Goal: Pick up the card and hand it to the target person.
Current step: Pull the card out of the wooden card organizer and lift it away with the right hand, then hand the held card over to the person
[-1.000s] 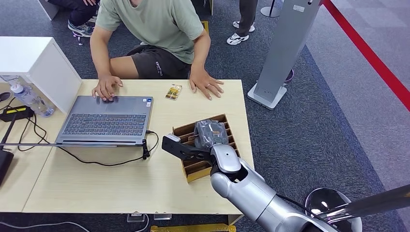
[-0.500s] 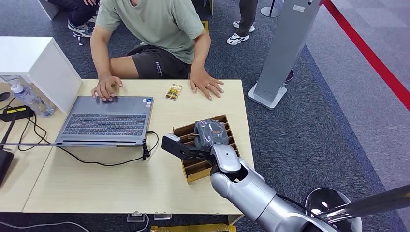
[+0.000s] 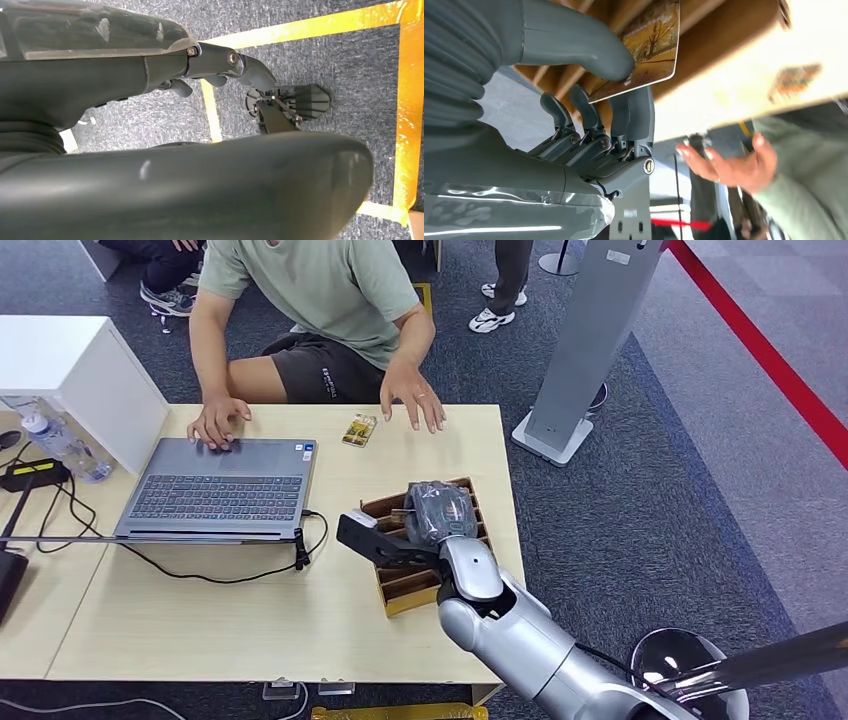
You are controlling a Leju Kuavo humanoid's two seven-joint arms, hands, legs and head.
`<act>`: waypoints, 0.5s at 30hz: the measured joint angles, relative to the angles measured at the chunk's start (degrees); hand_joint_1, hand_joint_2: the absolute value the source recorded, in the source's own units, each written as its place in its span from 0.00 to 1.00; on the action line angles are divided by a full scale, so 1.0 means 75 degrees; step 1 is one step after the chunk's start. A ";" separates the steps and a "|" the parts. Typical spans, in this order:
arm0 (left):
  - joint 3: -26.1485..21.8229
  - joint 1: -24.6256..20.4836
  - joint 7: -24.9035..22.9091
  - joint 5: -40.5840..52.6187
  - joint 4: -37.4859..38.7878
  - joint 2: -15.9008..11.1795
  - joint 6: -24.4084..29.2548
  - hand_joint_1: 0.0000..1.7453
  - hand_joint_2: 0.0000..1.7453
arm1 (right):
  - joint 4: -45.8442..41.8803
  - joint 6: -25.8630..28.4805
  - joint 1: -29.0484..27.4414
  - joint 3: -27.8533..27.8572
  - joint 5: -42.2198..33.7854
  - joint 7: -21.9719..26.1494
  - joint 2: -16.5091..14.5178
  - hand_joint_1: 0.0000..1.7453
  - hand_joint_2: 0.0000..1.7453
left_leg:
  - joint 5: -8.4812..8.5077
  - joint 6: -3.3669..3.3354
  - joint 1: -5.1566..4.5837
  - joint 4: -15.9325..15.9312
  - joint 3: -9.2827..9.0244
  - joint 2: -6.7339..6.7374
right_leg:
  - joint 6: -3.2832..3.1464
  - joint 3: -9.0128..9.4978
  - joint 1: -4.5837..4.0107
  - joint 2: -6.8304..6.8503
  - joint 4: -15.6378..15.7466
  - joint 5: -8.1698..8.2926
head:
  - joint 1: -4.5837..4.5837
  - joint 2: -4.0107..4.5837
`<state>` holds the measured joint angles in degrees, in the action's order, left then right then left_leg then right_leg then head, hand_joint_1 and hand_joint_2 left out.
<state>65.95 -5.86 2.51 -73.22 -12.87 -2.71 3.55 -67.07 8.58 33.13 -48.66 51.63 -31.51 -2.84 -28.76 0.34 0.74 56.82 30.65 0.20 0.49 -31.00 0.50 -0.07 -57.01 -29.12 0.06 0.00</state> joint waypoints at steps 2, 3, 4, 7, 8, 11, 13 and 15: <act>-0.0001 0.0003 0.0003 0.0000 0.0000 0.0000 0.0004 0.00 0.00 | -0.0230 0.0201 -0.0001 0.0071 0.0095 0.0095 0.0067 0.84 1.00 | 0.0000 0.0000 0.0000 0.0000 0.0000 0.0000 | 0.0000 0.0000 0.0000 0.0000 0.0000 0.0000 | -0.0001 0.0000; -0.0001 0.0006 0.0007 -0.0001 0.0000 0.0000 0.0007 0.00 0.00 | -0.0352 0.0310 0.0000 0.0117 0.0155 0.0147 0.0102 0.84 1.00 | 0.0000 0.0000 0.0000 0.0000 -0.0001 0.0000 | 0.0000 0.0000 0.0000 0.0000 0.0000 0.0000 | -0.0001 0.0000; -0.0001 0.0009 0.0013 -0.0002 0.0000 0.0000 0.0009 0.00 0.00 | -0.0481 0.0441 0.0000 0.0167 0.0227 0.0209 0.0140 0.84 1.00 | 0.0000 0.0000 0.0000 0.0000 -0.0002 0.0000 | 0.0000 0.0001 0.0000 0.0000 0.0000 0.0000 | -0.0001 0.0000; -0.0001 0.0016 0.0045 -0.0001 0.0000 0.0000 0.0017 0.00 0.00 | -0.0889 0.0907 0.0002 0.0348 0.0489 0.0425 0.0269 0.84 1.00 | 0.0000 0.0000 0.0000 0.0001 -0.0003 0.0000 | 0.0000 0.0002 0.0000 0.0000 0.0000 0.0000 | -0.0001 0.0000; -0.0001 0.0017 0.0055 0.0000 0.0000 0.0000 0.0022 0.00 0.00 | -0.1029 0.1061 0.0002 0.0415 0.0587 0.0491 0.0316 0.84 1.00 | 0.0000 0.0000 0.0000 0.0002 -0.0003 0.0000 | 0.0000 0.0002 0.0000 0.0000 0.0000 0.0000 | -0.0002 0.0000; -0.0001 0.0023 0.0075 0.0004 0.0000 0.0000 0.0049 0.00 0.00 | -0.1401 0.1561 0.0016 0.0639 0.0923 0.0684 0.0460 0.84 1.00 | 0.0000 0.0000 0.0000 0.0003 -0.0003 0.0000 | 0.0000 0.0003 0.0000 0.0000 0.0000 0.0001 | 0.0001 0.0000; -0.0001 0.0024 0.0079 0.0015 0.0000 0.0000 0.0069 0.00 0.00 | -0.1562 0.1778 0.0038 0.0793 0.1061 0.0799 0.0533 0.84 1.00 | 0.0000 0.0000 0.0000 0.0003 -0.0003 0.0000 | 0.0000 0.0003 0.0000 0.0000 0.0000 0.0001 | 0.0003 0.0000; 0.0000 0.0024 0.0079 0.0033 0.0000 0.0000 0.0077 0.00 0.00 | -0.1635 0.1893 0.0061 0.0914 0.1114 0.0915 0.0592 0.84 1.00 | 0.0000 0.0000 0.0000 0.0003 -0.0003 0.0000 | 0.0000 0.0003 0.0000 -0.0001 0.0000 0.0001 | 0.0001 0.0000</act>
<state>65.95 -5.67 3.10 -72.97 -12.87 -2.71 4.12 -79.34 22.78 33.59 -41.81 59.98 -24.65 1.61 -28.76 0.34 0.74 56.84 30.63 0.20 0.49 -30.98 0.50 -0.07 -57.01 -29.12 0.07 0.00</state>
